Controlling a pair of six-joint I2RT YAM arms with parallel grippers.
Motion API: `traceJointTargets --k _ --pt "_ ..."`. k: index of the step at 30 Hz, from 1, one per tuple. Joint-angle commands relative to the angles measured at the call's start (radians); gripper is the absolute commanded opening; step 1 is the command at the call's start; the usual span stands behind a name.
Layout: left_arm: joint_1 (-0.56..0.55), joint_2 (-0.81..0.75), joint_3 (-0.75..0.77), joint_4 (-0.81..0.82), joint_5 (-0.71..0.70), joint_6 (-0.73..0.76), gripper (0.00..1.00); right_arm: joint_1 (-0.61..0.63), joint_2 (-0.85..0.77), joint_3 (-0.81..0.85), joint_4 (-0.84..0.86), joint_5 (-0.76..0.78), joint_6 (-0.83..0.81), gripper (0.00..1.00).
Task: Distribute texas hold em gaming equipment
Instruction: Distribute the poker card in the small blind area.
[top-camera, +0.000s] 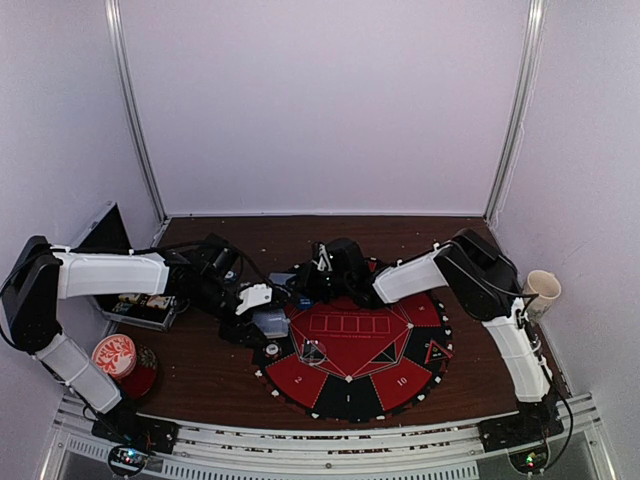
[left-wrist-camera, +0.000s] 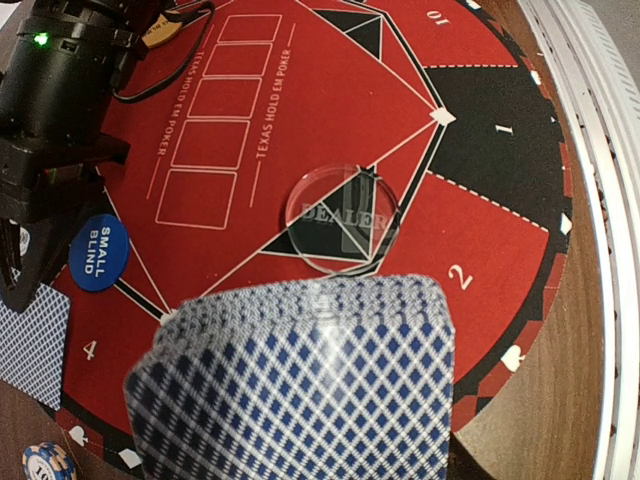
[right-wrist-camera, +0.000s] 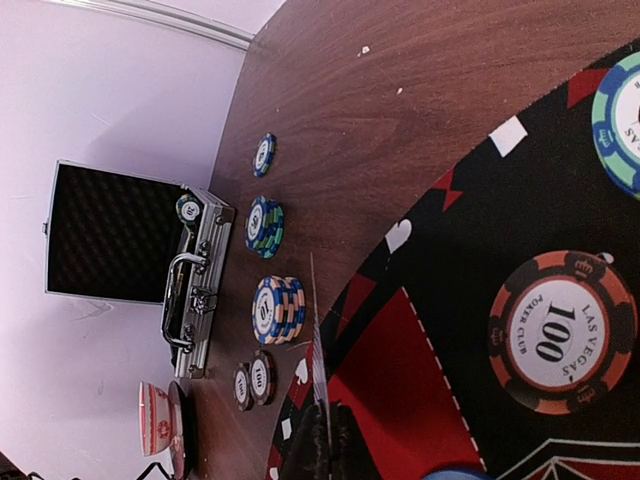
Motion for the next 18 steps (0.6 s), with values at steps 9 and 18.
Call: traceJointTargets --k 9,18 --pt "-0.002 -0.024 -0.007 0.018 0.029 0.015 0.43 0.013 0.049 0.097 -0.090 0.049 -0.040 0.08" --pt "-0.003 -0.021 -0.005 0.017 0.029 0.016 0.43 0.023 0.025 0.133 -0.201 0.105 -0.099 0.35"
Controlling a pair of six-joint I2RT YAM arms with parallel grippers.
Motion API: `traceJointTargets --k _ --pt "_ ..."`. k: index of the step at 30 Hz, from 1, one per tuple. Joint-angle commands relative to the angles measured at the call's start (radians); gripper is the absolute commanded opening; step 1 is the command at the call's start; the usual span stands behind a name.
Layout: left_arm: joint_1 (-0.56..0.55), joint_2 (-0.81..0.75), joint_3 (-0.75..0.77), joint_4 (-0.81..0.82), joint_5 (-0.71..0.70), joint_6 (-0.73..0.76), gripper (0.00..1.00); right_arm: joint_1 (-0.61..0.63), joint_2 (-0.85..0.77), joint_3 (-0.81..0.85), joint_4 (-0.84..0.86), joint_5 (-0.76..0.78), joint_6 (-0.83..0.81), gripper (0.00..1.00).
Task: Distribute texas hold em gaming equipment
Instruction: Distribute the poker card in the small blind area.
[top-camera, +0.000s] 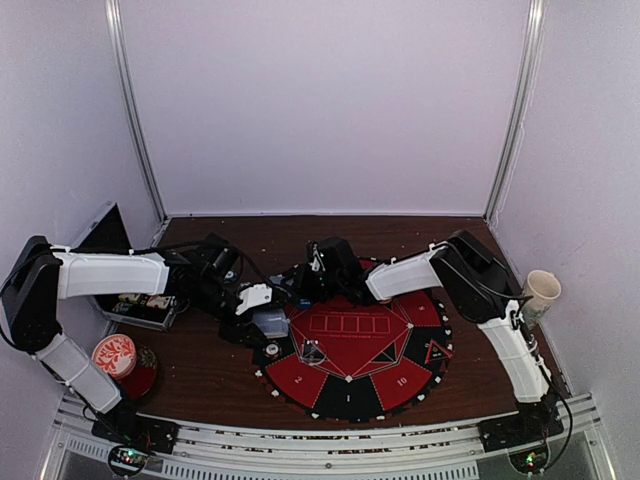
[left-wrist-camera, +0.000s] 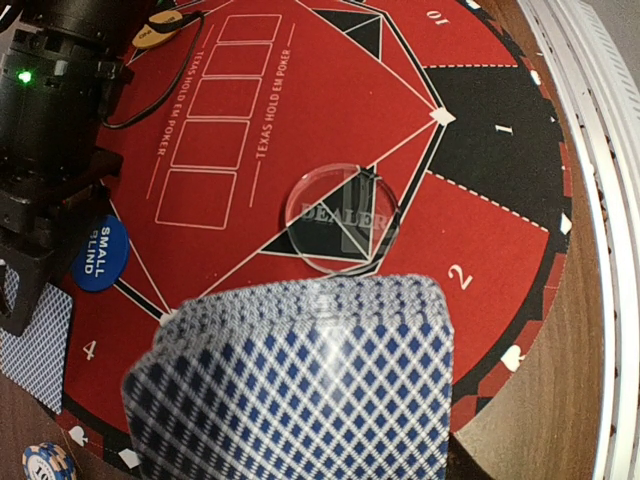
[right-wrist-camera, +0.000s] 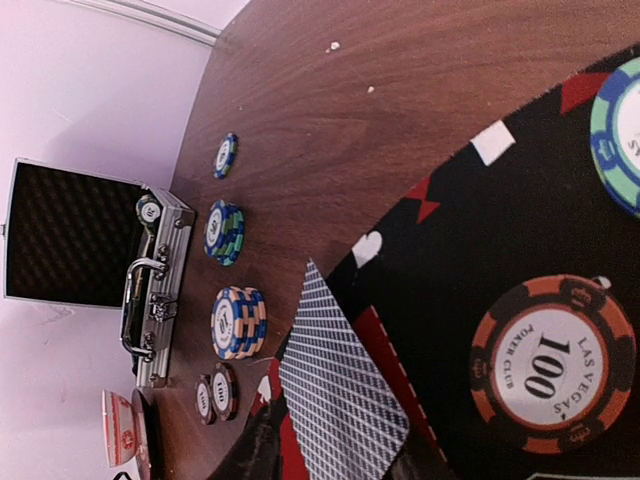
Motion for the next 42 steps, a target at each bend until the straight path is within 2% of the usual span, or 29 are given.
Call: traceJointTargets --k 1,17,29,35,42 --pt "-0.003 -0.021 -0.006 0.018 0.029 0.016 0.43 0.008 -0.026 0.029 -0.074 0.054 -0.051 0.36" --pt "-0.003 -0.021 -0.006 0.018 0.031 0.017 0.43 0.010 -0.107 0.030 -0.173 0.111 -0.116 0.59" --pt "-0.002 -0.023 -0.007 0.018 0.033 0.017 0.43 0.011 -0.185 0.023 -0.233 0.131 -0.153 0.65" --pt "-0.002 -0.022 -0.008 0.018 0.034 0.017 0.43 0.011 -0.335 -0.093 -0.242 0.126 -0.176 0.74" --pt "-0.003 -0.016 -0.005 0.016 0.038 0.018 0.43 0.014 -0.538 -0.327 -0.177 0.019 -0.182 0.76"
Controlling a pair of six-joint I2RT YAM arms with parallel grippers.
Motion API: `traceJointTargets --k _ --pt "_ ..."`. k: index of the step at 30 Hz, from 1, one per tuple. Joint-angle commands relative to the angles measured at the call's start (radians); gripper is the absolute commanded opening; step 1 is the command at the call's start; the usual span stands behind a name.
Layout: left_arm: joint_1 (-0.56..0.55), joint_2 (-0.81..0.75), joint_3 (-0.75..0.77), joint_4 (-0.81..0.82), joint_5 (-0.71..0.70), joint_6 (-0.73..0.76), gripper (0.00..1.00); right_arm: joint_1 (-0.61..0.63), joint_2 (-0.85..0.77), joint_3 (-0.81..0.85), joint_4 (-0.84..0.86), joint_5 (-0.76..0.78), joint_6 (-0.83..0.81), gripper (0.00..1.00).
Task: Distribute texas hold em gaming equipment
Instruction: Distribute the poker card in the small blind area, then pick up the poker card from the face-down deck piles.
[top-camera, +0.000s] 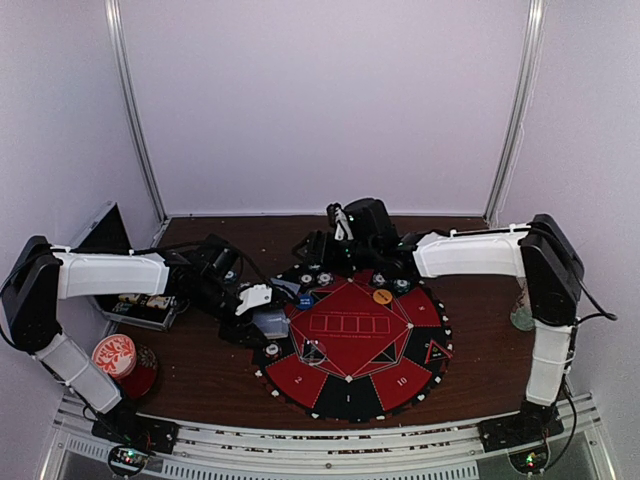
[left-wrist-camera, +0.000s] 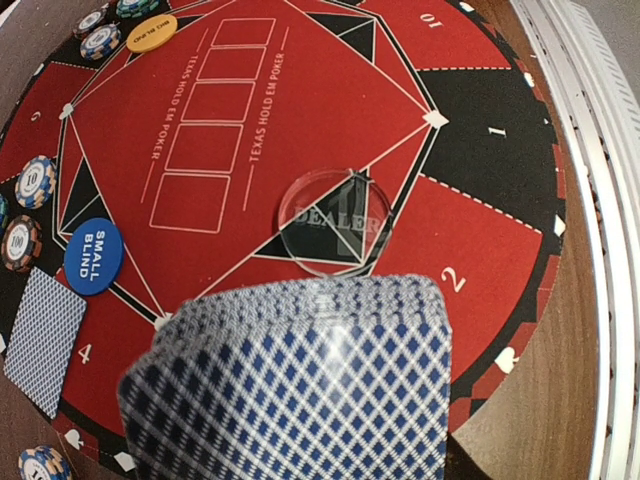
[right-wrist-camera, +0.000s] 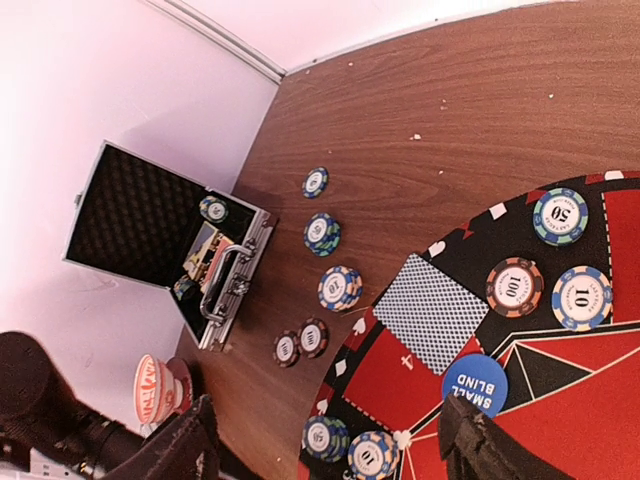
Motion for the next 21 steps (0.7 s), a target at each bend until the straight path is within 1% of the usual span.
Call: traceJointTargets --k 1,7,10,14,21 --pt "-0.003 -0.017 -0.003 0.015 0.023 0.017 0.43 0.009 -0.102 -0.148 0.057 -0.101 -0.021 0.76" --pt "-0.003 -0.016 -0.002 0.013 0.022 0.018 0.43 0.052 -0.188 -0.330 0.147 -0.152 -0.030 0.77" --pt "-0.003 -0.014 -0.003 0.013 0.022 0.018 0.43 0.074 -0.194 -0.375 0.192 -0.170 -0.019 0.77" --pt "-0.003 -0.013 -0.002 0.013 0.021 0.018 0.43 0.107 -0.176 -0.377 0.233 -0.182 -0.008 0.77" --pt "-0.003 -0.017 -0.003 0.012 0.026 0.019 0.43 0.144 -0.090 -0.309 0.252 -0.194 0.006 0.78"
